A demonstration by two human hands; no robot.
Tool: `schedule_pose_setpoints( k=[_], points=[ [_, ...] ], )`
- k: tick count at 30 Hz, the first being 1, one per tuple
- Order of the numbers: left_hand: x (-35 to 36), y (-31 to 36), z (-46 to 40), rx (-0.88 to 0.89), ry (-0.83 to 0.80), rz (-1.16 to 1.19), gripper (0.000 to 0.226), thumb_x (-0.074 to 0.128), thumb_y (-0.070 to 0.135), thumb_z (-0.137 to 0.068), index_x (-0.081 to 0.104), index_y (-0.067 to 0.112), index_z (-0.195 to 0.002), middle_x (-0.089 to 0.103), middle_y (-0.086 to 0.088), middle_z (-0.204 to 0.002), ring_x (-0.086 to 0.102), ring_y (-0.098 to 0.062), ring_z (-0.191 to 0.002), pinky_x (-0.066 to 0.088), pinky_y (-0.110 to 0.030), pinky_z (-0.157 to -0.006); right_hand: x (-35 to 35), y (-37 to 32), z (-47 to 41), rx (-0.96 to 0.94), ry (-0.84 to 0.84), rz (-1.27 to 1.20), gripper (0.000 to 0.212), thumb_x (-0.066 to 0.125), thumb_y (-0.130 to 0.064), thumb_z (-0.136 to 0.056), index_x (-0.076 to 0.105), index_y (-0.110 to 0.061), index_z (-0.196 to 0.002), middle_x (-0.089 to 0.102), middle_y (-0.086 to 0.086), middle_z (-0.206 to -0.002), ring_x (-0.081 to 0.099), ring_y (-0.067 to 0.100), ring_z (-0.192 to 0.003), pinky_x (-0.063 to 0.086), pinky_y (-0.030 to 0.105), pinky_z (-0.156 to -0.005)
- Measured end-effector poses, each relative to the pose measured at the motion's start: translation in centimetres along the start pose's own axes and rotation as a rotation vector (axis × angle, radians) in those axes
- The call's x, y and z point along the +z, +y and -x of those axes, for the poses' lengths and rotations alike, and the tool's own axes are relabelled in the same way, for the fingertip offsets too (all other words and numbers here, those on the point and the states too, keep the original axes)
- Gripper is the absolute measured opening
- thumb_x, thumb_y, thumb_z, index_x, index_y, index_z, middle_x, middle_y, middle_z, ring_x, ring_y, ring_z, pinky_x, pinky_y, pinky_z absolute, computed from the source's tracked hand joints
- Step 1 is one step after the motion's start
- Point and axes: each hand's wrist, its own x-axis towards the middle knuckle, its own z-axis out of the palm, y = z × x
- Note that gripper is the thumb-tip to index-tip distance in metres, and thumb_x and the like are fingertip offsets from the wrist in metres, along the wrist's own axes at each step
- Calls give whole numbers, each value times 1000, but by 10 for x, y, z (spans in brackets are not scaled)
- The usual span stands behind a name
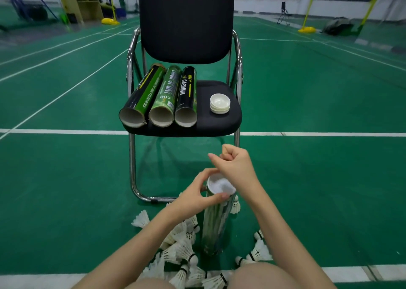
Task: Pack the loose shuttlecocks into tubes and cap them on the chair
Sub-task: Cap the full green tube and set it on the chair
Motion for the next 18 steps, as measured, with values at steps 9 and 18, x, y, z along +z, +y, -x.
schedule_pose_setpoints(
  k=[9,18],
  points=[
    [-1,8,5,-21,-54,26,51,65,54,-78,33,62,-116,41,30,-131,39,14,-117,35,-20,-100,1,14,4,80,-37,48,48,65,-9,-81,24,-18,-59,20,-3,-55,21,7,-51,26,23,-52],
    [-3,8,8,-50,-70,183,33,42,49,-93,46,47,-125,47,9,-136,47,-11,-123,42,-31,-97,-12,39,22,82,36,45,7,57,-10,-88,52,-15,-87,54,-2,-83,51,10,-79,44,18,-70]
  ],
)
